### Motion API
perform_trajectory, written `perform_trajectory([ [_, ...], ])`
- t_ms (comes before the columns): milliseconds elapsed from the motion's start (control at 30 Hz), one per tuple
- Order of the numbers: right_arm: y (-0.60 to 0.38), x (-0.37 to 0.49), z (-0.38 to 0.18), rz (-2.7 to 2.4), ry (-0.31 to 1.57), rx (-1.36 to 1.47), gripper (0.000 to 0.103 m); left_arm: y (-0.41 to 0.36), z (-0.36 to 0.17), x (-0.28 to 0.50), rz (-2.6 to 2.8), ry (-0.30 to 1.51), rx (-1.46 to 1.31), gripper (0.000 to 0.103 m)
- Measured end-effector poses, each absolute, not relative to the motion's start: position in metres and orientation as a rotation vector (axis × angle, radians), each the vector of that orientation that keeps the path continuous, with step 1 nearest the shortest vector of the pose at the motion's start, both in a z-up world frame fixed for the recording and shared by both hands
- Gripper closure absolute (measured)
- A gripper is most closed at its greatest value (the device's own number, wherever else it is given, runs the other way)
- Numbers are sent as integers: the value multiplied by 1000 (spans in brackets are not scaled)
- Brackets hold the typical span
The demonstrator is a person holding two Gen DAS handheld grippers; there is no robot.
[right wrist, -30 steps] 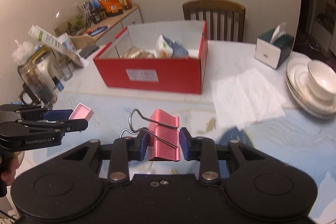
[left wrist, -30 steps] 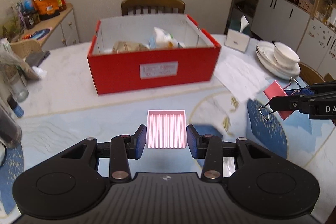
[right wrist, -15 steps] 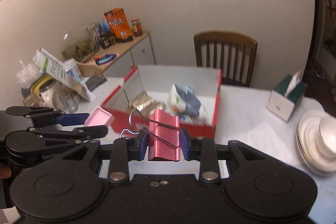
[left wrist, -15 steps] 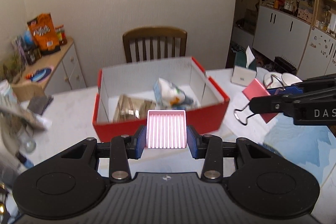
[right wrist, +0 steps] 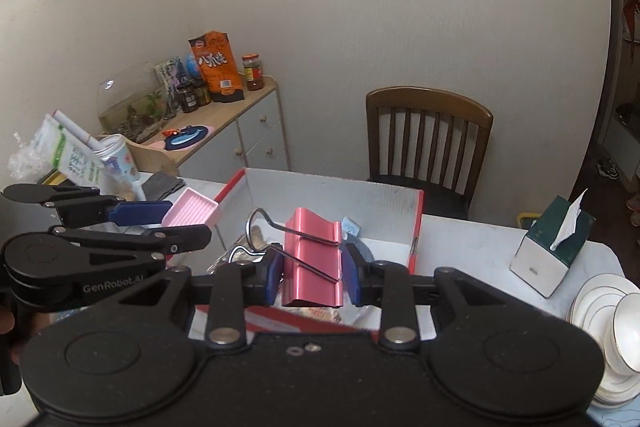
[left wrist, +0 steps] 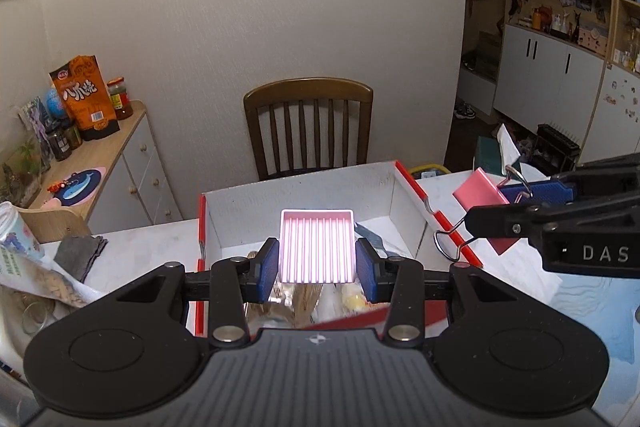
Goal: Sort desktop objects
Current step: 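Lower the pink tray and binder clip into the red box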
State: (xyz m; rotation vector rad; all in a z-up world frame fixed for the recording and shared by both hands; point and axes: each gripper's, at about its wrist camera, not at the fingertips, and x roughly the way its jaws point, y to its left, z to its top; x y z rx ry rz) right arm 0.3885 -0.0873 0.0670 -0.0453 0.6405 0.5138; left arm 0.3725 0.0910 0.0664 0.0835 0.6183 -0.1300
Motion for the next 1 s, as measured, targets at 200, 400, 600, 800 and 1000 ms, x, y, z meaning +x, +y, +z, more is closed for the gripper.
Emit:
perform_trajectory([
  [200,-78,412,58,498,647,-77,72,103,54,401,-123,631,90,63],
  [400,-69,433,43,492,670,-95,72,112,37,428,-100,659,120,63],
  [600,-61,450,22,457,712,-133,72,112,18,447,-83,704,145,63],
  [800,-58,462,3,428,760,-143,72,112,3,459,-79,751,149,63],
  [1000,-54,467,-16,428,815,-194,72,115,-8,473,-70,782,158,63],
])
